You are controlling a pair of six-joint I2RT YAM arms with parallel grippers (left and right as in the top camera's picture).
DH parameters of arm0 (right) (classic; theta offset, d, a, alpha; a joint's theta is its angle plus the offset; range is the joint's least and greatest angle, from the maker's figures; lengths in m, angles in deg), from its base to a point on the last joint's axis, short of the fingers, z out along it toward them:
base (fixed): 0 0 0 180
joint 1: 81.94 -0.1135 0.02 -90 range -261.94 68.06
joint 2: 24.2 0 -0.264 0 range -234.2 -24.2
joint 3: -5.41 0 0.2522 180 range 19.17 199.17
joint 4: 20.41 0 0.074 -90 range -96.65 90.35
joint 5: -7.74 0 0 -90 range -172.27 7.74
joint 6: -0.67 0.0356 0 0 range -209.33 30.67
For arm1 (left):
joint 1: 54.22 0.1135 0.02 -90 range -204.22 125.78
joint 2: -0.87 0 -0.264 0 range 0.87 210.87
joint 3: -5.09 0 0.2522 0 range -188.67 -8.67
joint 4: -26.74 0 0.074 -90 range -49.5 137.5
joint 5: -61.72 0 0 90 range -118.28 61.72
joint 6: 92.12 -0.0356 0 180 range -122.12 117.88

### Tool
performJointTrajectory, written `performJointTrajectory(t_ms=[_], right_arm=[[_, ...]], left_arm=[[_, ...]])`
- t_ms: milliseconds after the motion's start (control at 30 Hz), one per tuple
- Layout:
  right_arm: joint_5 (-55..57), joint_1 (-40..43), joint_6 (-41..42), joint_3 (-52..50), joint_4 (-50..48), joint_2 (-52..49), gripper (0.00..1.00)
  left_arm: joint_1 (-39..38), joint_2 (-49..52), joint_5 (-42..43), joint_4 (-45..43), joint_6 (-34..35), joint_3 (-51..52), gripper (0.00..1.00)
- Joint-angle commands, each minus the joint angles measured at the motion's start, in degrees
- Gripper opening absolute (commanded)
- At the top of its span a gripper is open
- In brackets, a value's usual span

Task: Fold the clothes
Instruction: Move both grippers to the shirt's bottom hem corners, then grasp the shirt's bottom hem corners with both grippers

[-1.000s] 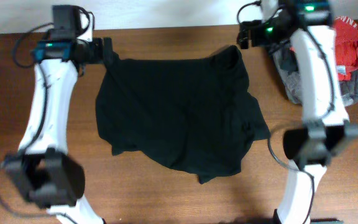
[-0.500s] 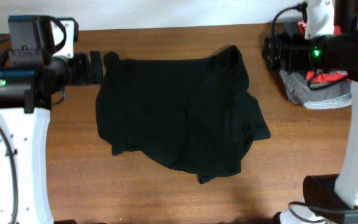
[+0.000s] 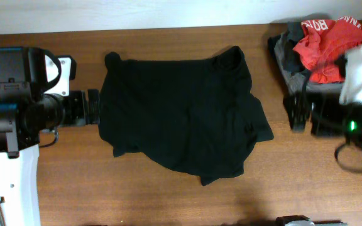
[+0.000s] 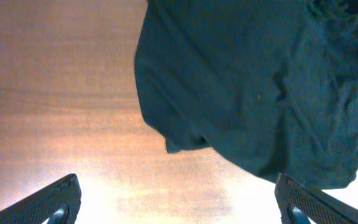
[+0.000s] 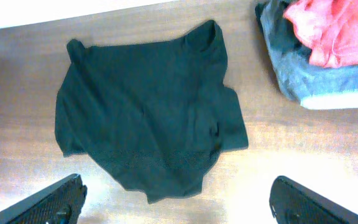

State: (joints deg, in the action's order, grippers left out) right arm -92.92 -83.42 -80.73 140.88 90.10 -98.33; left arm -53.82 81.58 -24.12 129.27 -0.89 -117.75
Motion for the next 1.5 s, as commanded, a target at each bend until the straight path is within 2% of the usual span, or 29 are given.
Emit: performJointTrajectory(t_ms=[0, 167, 333, 500, 600, 700, 800, 867, 933, 1233, 1333, 1467], right_arm=[[0.7, 0.0, 2.9, -12.8, 0.6, 2.6, 0.98], [0.0, 0.0, 4.2, -31.5, -1.8, 4.7, 0.98], [-4.0, -0.1, 4.1, -48.0, -11.0, 4.7, 0.96], [-4.6, -0.1, 4.2, -59.3, -18.3, 4.1, 0.75], [-5.7, -0.1, 4.1, -63.6, -21.9, 3.3, 0.71], [-5.9, -0.1, 4.1, -66.2, -24.6, 2.2, 0.7], [-5.9, -0.1, 4.1, -66.9, -26.0, 0.7, 0.7], [-5.9, -0.1, 4.1, -66.9, -26.6, -0.2, 0.7], [-5.9, -0.1, 4.1, -66.9, -27.2, -1.0, 0.7], [-7.2, -0.1, 4.1, -66.9, -29.5, -2.0, 0.7], [-7.2, 0.0, 4.1, -66.9, -29.9, -2.0, 0.7], [-7.2, 0.0, 4.1, -66.9, -30.1, -2.0, 0.7]], left_arm=[[0.1, -0.2, 0.6, 0.9, 3.4, 3.1, 0.99], [0.1, -0.2, 0.6, -1.4, 8.1, 13.2, 0.99], [0.1, -0.2, 3.4, -9.6, 10.4, 28.1, 0.99], [-0.3, -0.2, 4.2, -19.8, 15.1, 43.7, 0.96], [-0.3, -0.2, 4.5, -26.3, 17.6, 52.0, 0.94], [-0.3, -0.2, 4.5, -33.7, 19.6, 59.2, 0.89], [-0.3, -0.2, 4.5, -39.8, 20.0, 63.9, 0.77], [-0.3, -0.2, 4.0, -43.5, 20.0, 66.1, 0.64], [-0.3, -0.2, 3.9, -47.0, 19.8, 68.0, 0.58], [-5.0, 2.3, -2.6, -54.6, 18.2, 70.4, 0.57], [-6.0, 4.1, -3.0, -57.0, 18.2, 70.4, 0.57], [-6.2, 8.4, -7.6, -59.5, 18.2, 70.4, 0.57]])
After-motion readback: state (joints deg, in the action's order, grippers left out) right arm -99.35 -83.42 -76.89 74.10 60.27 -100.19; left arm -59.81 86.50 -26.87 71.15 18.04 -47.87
